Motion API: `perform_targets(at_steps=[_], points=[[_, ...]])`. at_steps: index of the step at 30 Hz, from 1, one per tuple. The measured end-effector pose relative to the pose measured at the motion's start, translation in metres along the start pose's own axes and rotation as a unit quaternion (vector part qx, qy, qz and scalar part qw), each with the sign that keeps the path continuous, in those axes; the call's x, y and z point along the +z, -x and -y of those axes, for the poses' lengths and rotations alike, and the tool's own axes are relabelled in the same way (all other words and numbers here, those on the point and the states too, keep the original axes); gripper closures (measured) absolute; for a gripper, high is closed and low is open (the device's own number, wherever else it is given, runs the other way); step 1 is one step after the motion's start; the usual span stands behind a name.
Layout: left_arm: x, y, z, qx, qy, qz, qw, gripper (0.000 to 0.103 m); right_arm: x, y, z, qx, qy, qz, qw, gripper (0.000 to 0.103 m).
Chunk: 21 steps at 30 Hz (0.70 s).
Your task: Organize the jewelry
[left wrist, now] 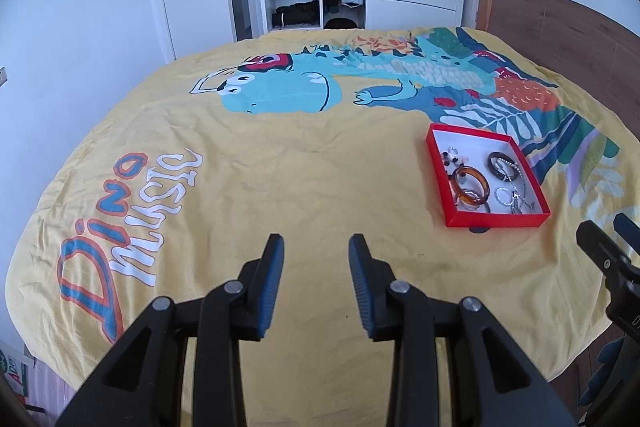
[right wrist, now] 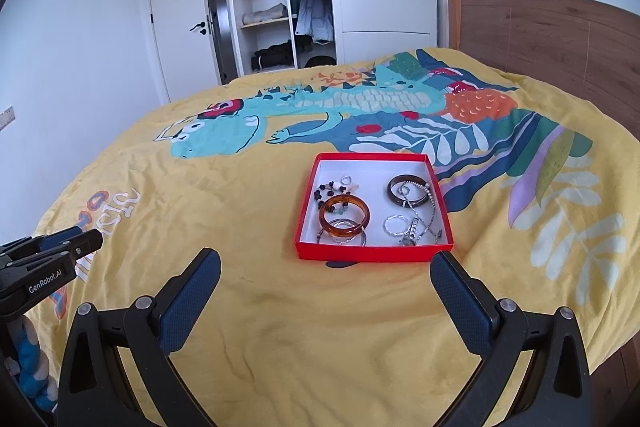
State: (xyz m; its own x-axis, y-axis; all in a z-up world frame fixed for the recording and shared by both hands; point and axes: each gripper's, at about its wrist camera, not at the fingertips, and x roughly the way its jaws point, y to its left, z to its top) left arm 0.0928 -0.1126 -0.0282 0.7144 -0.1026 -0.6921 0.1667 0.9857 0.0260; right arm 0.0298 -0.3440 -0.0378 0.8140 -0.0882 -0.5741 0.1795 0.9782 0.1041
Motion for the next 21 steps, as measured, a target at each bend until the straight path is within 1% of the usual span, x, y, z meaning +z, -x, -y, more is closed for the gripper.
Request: perform_targets(at_steps=[21], points=[[-0.014, 0.046, -0.006, 0.003, -0.006, 0.020, 0.9998, 0.071, -0.004, 0.040, -0.012, 0.004, 0.010, 0.014, 1.000, 0.000]])
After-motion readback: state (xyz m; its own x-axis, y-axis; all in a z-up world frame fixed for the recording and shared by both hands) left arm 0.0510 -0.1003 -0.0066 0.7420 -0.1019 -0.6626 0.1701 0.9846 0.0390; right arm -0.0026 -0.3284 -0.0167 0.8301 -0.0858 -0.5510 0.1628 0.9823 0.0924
